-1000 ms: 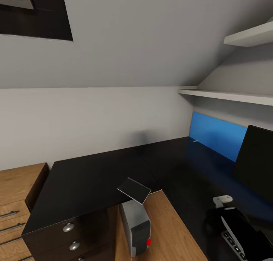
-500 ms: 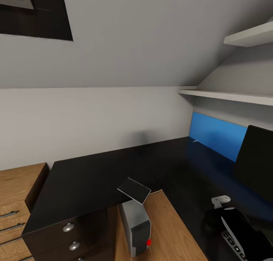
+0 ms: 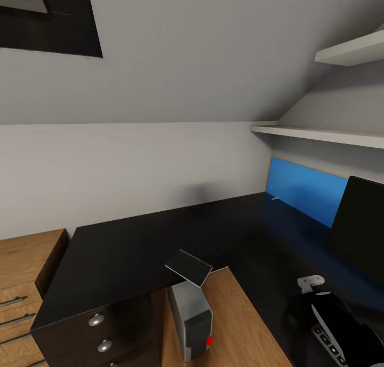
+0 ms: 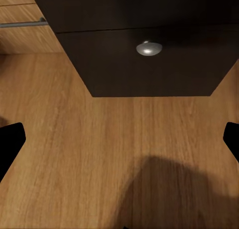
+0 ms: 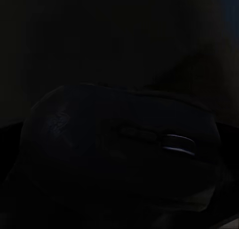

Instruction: In the bedroom, organize the workspace by keeping the computer under the desk, ensuring the monitor is on the desk, placing the keyboard on the desk next to the monitor, placing the mouse on the desk next to the keyboard, moving the folder from the swivel chair onto the desk next to the mouse, stacking the notebook on top of the folder with the pen on top of the notebook, and positioning the swivel chair next to the desk.

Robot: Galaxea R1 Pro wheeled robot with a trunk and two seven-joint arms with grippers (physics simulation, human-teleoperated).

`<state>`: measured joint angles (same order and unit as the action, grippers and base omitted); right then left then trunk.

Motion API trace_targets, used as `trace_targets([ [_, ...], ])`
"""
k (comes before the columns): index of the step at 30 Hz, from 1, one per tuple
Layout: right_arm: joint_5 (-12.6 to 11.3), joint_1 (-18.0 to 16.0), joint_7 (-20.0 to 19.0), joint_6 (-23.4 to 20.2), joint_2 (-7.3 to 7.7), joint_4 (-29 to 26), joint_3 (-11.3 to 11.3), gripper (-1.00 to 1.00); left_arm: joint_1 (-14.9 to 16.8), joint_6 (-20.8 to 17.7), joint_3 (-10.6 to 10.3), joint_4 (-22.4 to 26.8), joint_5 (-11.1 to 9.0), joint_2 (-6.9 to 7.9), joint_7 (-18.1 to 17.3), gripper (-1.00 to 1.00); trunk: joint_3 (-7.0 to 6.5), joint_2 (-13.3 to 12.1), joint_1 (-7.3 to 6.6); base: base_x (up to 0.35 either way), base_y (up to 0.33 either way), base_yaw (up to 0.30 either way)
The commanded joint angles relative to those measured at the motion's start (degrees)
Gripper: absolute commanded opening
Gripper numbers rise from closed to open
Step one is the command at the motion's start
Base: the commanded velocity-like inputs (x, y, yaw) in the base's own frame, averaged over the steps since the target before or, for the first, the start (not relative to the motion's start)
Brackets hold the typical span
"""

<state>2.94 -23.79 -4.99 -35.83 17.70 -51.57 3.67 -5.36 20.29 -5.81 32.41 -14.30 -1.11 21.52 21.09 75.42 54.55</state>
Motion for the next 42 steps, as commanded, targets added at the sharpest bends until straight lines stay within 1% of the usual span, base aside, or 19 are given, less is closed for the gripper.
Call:
trace_targets([
  [1, 0.34, -0.03, -0.28, -0.29, 0.05, -0.06, 0.11, -1.0, 0.0, 0.19, -0.45, 0.07, -0.55, 0.06, 0.37, 1.0, 0.06, 0.04, 0.0, 0.0, 0.0, 0.0],
  [26, 0.4, -0.03, -0.27, -0.29, 0.05, -0.02, 0.11, -1.0, 0.0, 0.24, -0.52, 0.11, -0.55, 0.06, 0.37, 1.0, 0.06, 0.04, 0.0, -0.015, 0.0, 0.0],
  [42, 0.4, -0.03, -0.27, -0.29, 0.05, -0.02, 0.11, -1.0, 0.0, 0.2, -0.53, 0.02, -0.55, 0.06, 0.37, 1.0, 0.06, 0.04, 0.0, 0.017, -0.016, 0.0],
])
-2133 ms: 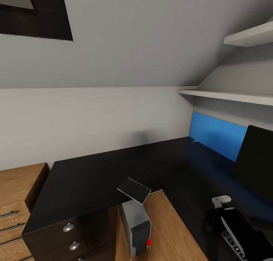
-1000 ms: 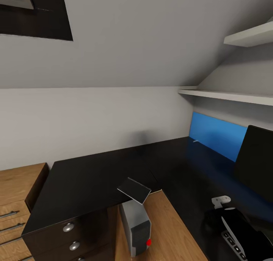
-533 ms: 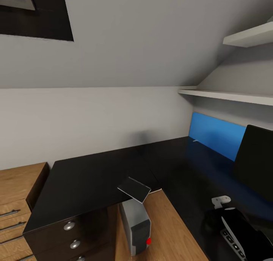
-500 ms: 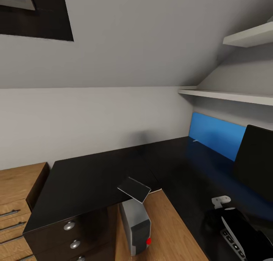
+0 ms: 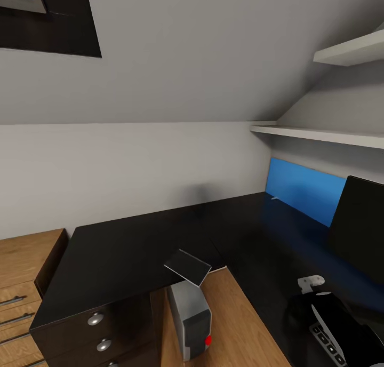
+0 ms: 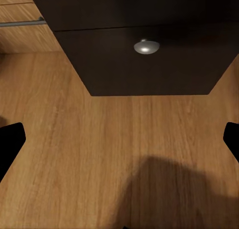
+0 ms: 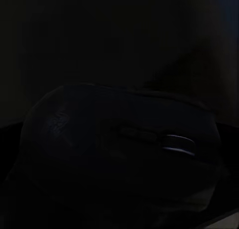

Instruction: In the bedroom, organize the workspace by keeping the computer under the desk, ensuring the monitor is on the desk, placing the keyboard on the desk next to the monitor, placing the mouse on the desk next to the keyboard, moving the folder from the swivel chair onto the desk next to the mouse, stacking the notebook on top of the folder with the pen on top of the notebook, and positioning the swivel chair next to the desk.

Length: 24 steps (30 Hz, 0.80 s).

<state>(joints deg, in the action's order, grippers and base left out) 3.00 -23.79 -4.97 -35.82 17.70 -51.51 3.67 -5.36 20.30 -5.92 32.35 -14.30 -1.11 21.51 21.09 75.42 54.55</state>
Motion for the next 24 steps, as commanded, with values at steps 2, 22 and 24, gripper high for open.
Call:
trace_targets([
  [2, 0.34, -0.03, -0.27, -0.29, 0.05, -0.08, 0.13, -1.0, 0.0, 0.18, -0.41, 0.08, -0.55, 0.06, 0.37, 1.0, 0.06, 0.04, 0.0, 0.002, -0.002, 0.0],
  [22, 0.51, -0.03, -0.3, -0.21, 0.03, 0.09, 0.2, 1.0, 0.0, 0.17, -0.41, 0.08, -0.48, 0.06, 0.35, 1.0, 0.06, 0.04, 0.0, 0.0, 0.0, 0.0],
  [24, 0.51, -0.03, -0.27, -0.21, 0.0, 0.09, 0.2, 1.0, 0.0, 0.17, -0.41, 0.08, -0.5, 0.06, 0.36, 1.0, 0.06, 0.04, 0.0, 0.0, 0.0, 0.0],
])
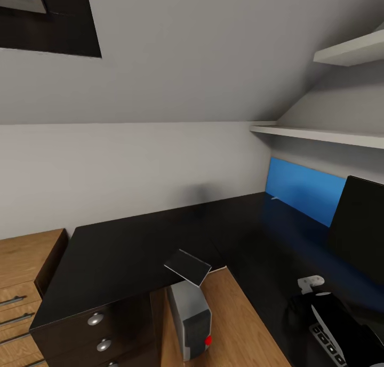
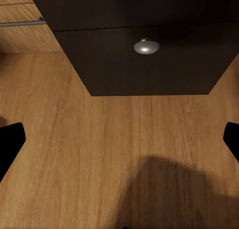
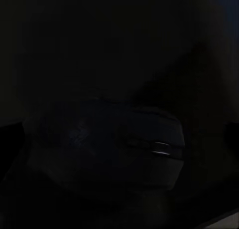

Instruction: In the bedroom, organize the workspace by keeping the computer under the desk, ensuring the monitor is on the desk, placing the keyboard on the desk next to the monitor, placing the mouse on the desk next to the keyboard, moving the folder from the swivel chair onto the desk next to the mouse, stacking the notebook on top of the folder with the pen on top of the notebook, and positioning the swivel chair next to the desk.

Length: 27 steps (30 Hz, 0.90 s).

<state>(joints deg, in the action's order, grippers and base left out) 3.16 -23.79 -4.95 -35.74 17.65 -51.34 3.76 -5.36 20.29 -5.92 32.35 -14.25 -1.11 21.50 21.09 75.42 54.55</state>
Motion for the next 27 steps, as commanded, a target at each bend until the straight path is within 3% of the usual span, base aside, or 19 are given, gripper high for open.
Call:
trace_targets([
  [1, 0.35, -0.03, -0.28, -0.3, 0.04, -0.08, 0.11, 1.0, 0.0, 0.19, -0.41, 0.08, -0.54, 0.06, 0.37, 1.0, 0.06, 0.04, 0.0, 0.0, 0.0, 0.0],
  [12, 0.05, -0.03, 0.1, 0.79, -0.47, -1.65, -0.23, 1.0, 0.0, 0.19, -0.48, -0.03, -0.53, 0.03, 0.33, 1.0, 0.06, 0.04, 0.0, 0.0, 0.0, 0.0],
  [17, -0.24, -0.03, 1.05, 3.24, -5.01, -7.63, -2.3, 1.0, 0.0, 0.19, -0.5, -0.16, -0.51, 0.03, 0.36, 1.0, 0.06, 0.04, 0.0, 0.0, 0.0, 0.0],
  [19, -0.3, -0.03, 2.52, 3.7, -7.83, -9.33, -3.97, 1.0, 0.0, 0.19, -0.5, -0.23, -0.51, 0.01, 0.33, 1.0, 0.06, 0.04, 0.0, 0.0, 0.0, 0.0],
  [24, -0.43, -0.03, 4.25, 3.82, -11.53, -10.21, -4.99, 1.0, 0.0, 0.19, -0.45, -0.29, -0.52, 0.03, 0.36, 1.0, 0.06, 0.04, 0.0, 0.0, 0.0, 0.0],
  [27, -1.89, -0.01, 4.47, 3.73, -13.81, -11.17, -5.15, 1.0, 0.0, 0.19, -0.42, -0.3, -0.46, 0.04, 0.37, 1.0, 0.06, 0.04, 0.0, 0.0, 0.0, 0.0],
])
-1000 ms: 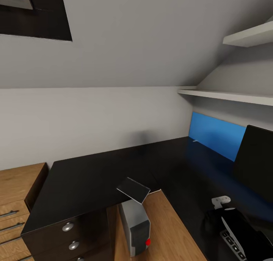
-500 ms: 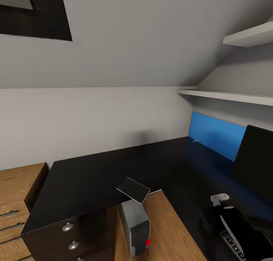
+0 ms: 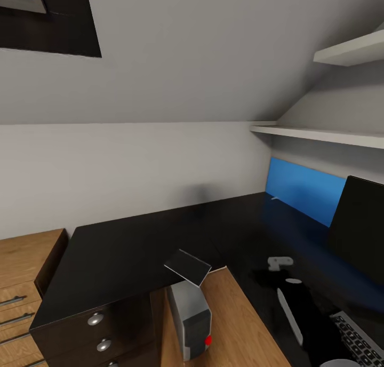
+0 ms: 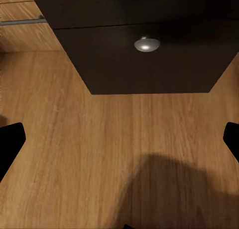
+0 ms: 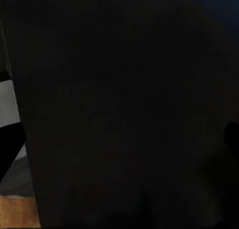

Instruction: In the bedroom, organize the workspace by keeping the computer under the desk, ensuring the monitor is on the desk, placing the keyboard on the desk next to the monitor, placing the mouse on the desk next to the keyboard, moving the folder from the swivel chair onto the desk next to the mouse, stacking the notebook on top of the folder with the pen on top of the notebook, and positioning the swivel chair next to the desk.

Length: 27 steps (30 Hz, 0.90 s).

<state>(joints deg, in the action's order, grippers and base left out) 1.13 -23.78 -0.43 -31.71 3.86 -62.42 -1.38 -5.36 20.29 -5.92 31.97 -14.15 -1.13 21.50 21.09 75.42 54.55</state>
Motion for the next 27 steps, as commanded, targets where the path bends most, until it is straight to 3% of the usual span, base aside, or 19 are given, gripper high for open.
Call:
trace_targets([
  [1, -0.21, -0.01, 0.0, -0.3, -0.47, -0.41, -0.03, 1.0, 0.0, 0.18, -0.42, 0.09, -0.55, 0.06, 0.37, 1.0, 0.06, 0.04, 0.0, 0.0, 0.0, 0.0],
  [3, -1.35, 0.06, 0.66, -0.29, -2.77, -1.87, -0.09, 1.0, 0.0, 0.18, -0.43, 0.08, -0.56, 0.07, 0.38, 1.0, 0.06, 0.04, 0.0, 0.0, 0.0, 0.034],
  [5, -1.67, 0.13, 1.86, -0.29, -4.11, -2.59, -0.1, 1.0, 0.0, 0.18, -0.46, 0.06, -0.58, 0.07, 0.38, 1.0, 0.06, 0.04, 0.0, 0.0, 0.0, 0.151],
  [7, -1.93, 0.21, 5.34, -0.24, -6.14, -3.26, -0.06, 1.0, 0.0, 0.17, -0.47, 0.02, -0.63, 0.07, 0.38, 1.0, 0.06, 0.04, 0.0, 0.0, 0.0, 0.231],
  [12, -2.09, 0.34, 10.94, -0.07, -8.67, -3.5, 0.14, 1.0, 0.0, 0.09, -0.35, -0.05, -0.75, 0.08, 0.38, 1.0, 0.06, 0.04, 0.0, 0.0, 0.0, 0.265],
  [18, -2.02, 0.45, 15.88, 1.67, -10.5, -3.38, 0.96, 1.0, 0.0, -0.11, -0.21, -0.08, -0.86, 0.2, 0.59, 1.0, 0.06, 0.04, 0.0, -0.093, 0.0, 0.277],
  [27, -1.92, 0.48, 19.09, 2.4, -10.72, -3.3, 2.63, 1.0, 0.0, -0.17, -0.15, -0.07, -0.96, 0.25, 0.64, 1.0, 0.06, 0.04, 0.0, -0.321, 0.0, 0.279],
])
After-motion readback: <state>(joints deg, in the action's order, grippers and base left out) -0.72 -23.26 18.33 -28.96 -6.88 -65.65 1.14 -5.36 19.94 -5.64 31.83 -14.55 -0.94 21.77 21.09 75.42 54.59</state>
